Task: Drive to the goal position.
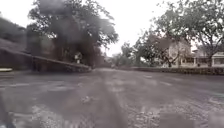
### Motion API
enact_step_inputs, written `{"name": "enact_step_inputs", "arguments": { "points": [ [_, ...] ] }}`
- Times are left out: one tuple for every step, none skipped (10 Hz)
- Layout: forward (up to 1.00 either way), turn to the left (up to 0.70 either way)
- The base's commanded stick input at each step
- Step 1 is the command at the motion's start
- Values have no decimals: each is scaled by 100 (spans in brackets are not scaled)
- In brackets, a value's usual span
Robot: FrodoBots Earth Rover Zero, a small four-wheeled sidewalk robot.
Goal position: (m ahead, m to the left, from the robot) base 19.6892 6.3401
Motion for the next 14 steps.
{"name": "enact_step_inputs", "arguments": {
  "points": [
    [70,0],
    [70,0],
    [70,0],
    [70,0],
    [70,0],
    [70,0],
    [70,0],
    [70,0],
    [70,0],
    [70,0],
    [70,0],
    [70,0],
    [70,7],
    [70,11]
  ]
}}
